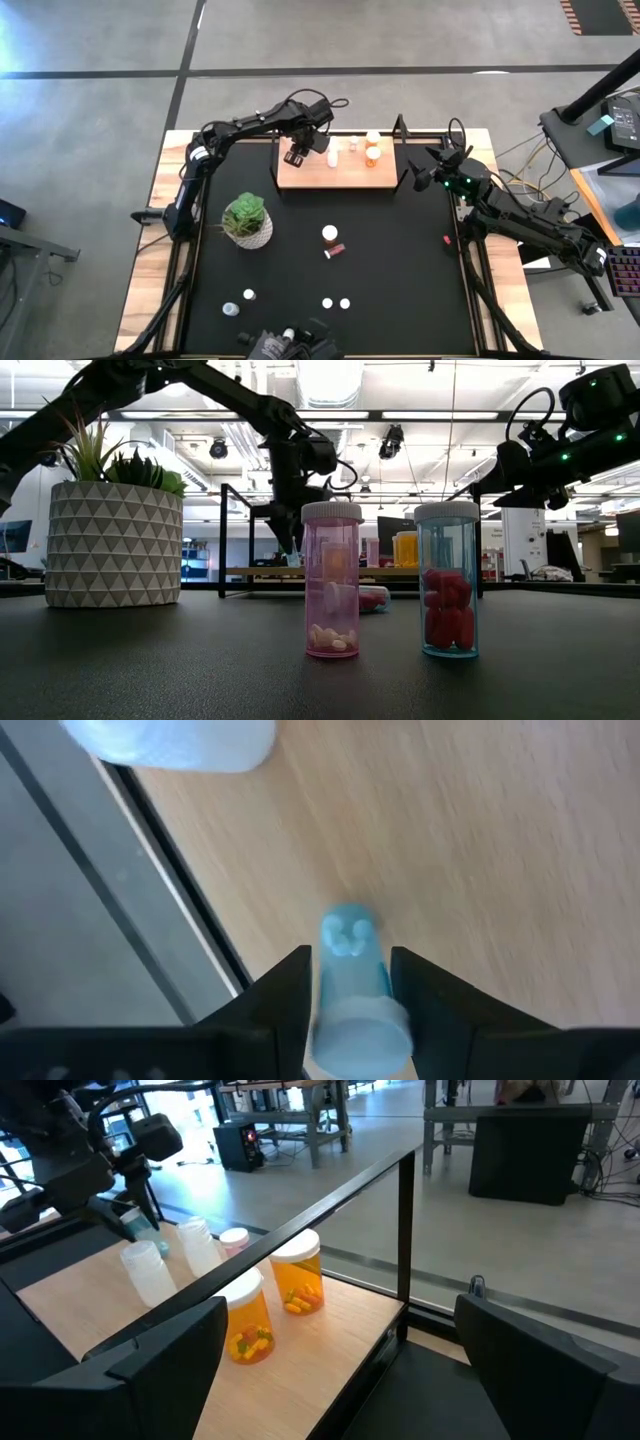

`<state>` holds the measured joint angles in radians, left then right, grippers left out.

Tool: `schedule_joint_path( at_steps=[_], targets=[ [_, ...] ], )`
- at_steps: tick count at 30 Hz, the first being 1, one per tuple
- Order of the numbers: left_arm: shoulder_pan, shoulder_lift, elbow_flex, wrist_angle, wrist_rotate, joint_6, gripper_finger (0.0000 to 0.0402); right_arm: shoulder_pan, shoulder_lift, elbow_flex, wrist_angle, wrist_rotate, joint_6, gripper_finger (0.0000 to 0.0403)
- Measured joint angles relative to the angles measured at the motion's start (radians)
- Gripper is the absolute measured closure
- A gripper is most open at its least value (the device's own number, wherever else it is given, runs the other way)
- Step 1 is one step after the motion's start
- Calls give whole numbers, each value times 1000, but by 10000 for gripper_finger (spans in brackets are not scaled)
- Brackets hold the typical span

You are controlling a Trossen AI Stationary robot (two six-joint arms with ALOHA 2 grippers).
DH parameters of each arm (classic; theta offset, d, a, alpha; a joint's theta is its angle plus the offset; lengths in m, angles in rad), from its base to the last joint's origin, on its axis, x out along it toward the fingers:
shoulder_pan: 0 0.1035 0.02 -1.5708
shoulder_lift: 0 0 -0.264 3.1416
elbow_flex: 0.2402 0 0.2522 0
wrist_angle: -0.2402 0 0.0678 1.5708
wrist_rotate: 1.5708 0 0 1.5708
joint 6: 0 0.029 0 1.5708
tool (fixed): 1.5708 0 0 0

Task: Pick and place medicine bottles onto shelf by color
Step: Put the bottom left blue pill bottle on the shelf

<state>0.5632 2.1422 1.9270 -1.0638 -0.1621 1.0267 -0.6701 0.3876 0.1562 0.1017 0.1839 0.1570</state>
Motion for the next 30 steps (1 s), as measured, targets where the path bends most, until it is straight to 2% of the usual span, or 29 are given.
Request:
schedule_joint_path(
  at_steps=[15, 30],
  targets=[
    [0, 0, 2, 1, 0, -2, 281, 0, 0, 0, 0, 0, 0, 23],
    [0, 0, 3, 27, 4, -110, 281, 0, 0, 0, 0, 0, 0, 23]
  ],
)
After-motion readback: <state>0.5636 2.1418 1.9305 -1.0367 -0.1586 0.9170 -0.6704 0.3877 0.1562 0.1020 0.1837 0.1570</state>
